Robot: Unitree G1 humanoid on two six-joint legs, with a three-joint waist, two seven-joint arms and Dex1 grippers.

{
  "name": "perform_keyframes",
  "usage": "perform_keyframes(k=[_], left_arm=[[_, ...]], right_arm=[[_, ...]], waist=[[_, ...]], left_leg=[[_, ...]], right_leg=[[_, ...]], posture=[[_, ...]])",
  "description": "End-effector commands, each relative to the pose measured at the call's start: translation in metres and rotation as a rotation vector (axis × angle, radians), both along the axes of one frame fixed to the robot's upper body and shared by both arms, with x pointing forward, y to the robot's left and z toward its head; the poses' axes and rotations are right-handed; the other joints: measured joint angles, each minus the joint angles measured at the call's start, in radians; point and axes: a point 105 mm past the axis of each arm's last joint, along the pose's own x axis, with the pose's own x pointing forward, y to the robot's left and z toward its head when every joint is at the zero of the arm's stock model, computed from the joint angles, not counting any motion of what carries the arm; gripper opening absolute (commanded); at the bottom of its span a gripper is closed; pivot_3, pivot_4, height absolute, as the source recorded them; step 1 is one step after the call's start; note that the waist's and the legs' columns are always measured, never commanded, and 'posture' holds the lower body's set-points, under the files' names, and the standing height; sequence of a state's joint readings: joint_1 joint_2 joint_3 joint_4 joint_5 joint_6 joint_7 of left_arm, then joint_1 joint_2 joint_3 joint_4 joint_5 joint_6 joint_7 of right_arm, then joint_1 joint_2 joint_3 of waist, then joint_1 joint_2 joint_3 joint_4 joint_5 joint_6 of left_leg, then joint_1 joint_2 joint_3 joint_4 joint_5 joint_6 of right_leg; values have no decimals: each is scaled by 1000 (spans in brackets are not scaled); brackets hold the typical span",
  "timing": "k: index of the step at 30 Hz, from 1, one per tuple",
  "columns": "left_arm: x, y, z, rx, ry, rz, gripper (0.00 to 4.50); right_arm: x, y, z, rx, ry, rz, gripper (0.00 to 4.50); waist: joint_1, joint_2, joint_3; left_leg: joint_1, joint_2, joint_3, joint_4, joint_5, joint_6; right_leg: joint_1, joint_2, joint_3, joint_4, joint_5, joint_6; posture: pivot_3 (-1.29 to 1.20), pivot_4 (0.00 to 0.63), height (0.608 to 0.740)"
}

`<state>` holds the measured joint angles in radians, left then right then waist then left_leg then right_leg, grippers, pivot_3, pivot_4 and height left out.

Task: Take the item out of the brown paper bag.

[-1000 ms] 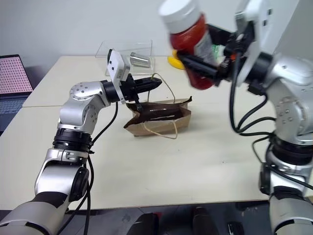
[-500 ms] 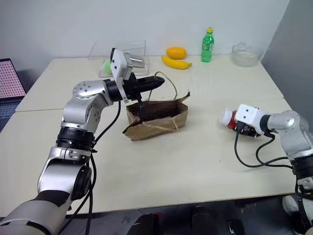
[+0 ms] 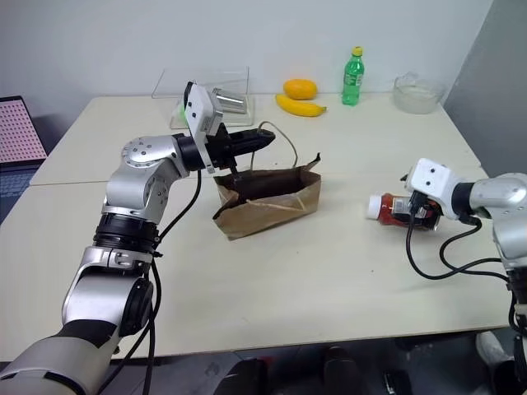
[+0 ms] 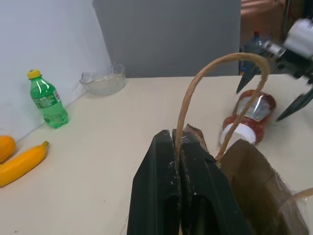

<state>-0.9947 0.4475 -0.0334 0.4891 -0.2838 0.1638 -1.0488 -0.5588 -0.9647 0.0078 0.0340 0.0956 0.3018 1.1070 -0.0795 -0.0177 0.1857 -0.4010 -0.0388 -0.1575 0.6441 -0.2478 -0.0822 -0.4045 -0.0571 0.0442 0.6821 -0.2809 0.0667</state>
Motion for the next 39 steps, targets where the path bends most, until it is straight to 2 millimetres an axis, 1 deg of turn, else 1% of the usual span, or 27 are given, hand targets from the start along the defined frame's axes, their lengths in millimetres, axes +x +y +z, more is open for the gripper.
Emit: perform_keyframes(k=[1,4,6,7,9,11,13,15,18,21,24,27,29,32,34,35,37,39], left_arm=[[3,5,19,20,-78,-3,0],[12,10,22,55,-98,13,0],[18,12,25,82,-121,34,0],[21,12,27,91,-128,41,194],[24,12,30,109,-133,35,622],[24,13,32,129,-137,22,1233],[25,16,32,139,-139,17,1840],[22,24,33,145,-138,14,2457],[14,39,35,133,-140,20,3346],[2,53,34,131,-153,46,3346],[-17,70,34,38,-130,149,3346],[-38,74,23,-39,-124,253,3346],[-48,78,11,-112,-108,358,3346],[-66,86,-12,-213,-98,538,3346],[-76,96,-41,-198,-66,706,3346],[-79,100,-50,-185,-58,768,3346],[-87,105,-63,-178,-64,833,3346],[-95,108,-79,-187,-50,874,3346]], right_arm=[[-35,37,25,248,-23,78,4465],[-62,72,18,465,-3,107,4465],[-72,90,10,559,4,96,4465],[-74,97,8,603,4,86,4489],[-74,109,7,680,-21,53,4500],[-69,119,8,743,-50,24,4500],[-67,126,8,765,-59,11,4500],[-66,132,6,792,-62,1,4500],[-64,133,3,818,-67,-21,4500],[-64,133,-2,822,-65,-34,4500],[-65,131,-7,832,-72,-55,4500],[-63,126,-10,831,-108,-83,4500],[-60,122,-12,831,-134,-105,4500],[-59,119,-17,823,-182,-129,4500],[-61,118,-22,807,-220,-129,4500],[-62,118,-22,807,-240,-128,4500],[-64,117,-23,813,-267,-131,4500],[-68,118,-20,845,-303,-108,4500]], waist=[[3,0,0],[8,-1,0],[13,0,0],[15,-1,0],[16,-1,0],[16,-1,0],[16,-1,0],[15,-1,0],[8,-1,0],[-2,0,-1],[-5,0,-1],[-4,0,-1],[1,0,-1],[10,0,-2],[15,0,-2],[16,0,-2],[22,0,-2],[26,0,-3]], left_leg=[[0,0,-1,0,-1,2],[0,0,-2,1,-1,2],[-1,0,-2,1,-1,3],[-1,-1,-1,1,-1,3],[0,-1,-2,2,-2,3],[0,-1,-2,1,-1,3],[0,-1,-2,1,-1,3],[0,-1,-2,1,-1,3],[0,-1,-3,1,-1,3],[0,0,-3,0,-1,3],[1,0,-3,1,-1,3],[1,1,-3,1,-1,3],[2,1,-3,1,-1,3],[3,1,-2,1,-1,3],[3,1,-2,1,-1,3],[3,1,-2,1,-2,3],[4,1,-1,0,-1,3],[3,1,-1,1,-1,3]], right_leg=[[0,0,-1,0,0,0],[1,0,-1,1,0,0],[1,0,-2,1,0,0],[1,0,-1,1,0,0],[1,0,-1,1,0,0],[1,0,-1,2,0,0],[1,0,-1,2,0,0],[0,0,-1,2,0,0],[0,1,-1,2,0,0],[0,1,-1,3,0,0],[0,1,-1,3,0,0],[-1,1,0,5,0,0],[0,1,0,6,0,0],[1,1,1,6,0,0],[1,1,1,6,0,0],[1,1,1,6,0,0],[0,1,1,6,0,0],[1,1,1,6,0,0]], posture=[[0,150,740],[0,150,740],[0,150,740],[0,150,740],[0,150,740],[0,150,740],[0,150,740],[0,150,740],[0,150,740],[0,150,740],[0,150,740],[0,150,740],[0,150,740],[0,150,740],[0,150,740],[0,150,740],[0,150,740],[0,150,740]])
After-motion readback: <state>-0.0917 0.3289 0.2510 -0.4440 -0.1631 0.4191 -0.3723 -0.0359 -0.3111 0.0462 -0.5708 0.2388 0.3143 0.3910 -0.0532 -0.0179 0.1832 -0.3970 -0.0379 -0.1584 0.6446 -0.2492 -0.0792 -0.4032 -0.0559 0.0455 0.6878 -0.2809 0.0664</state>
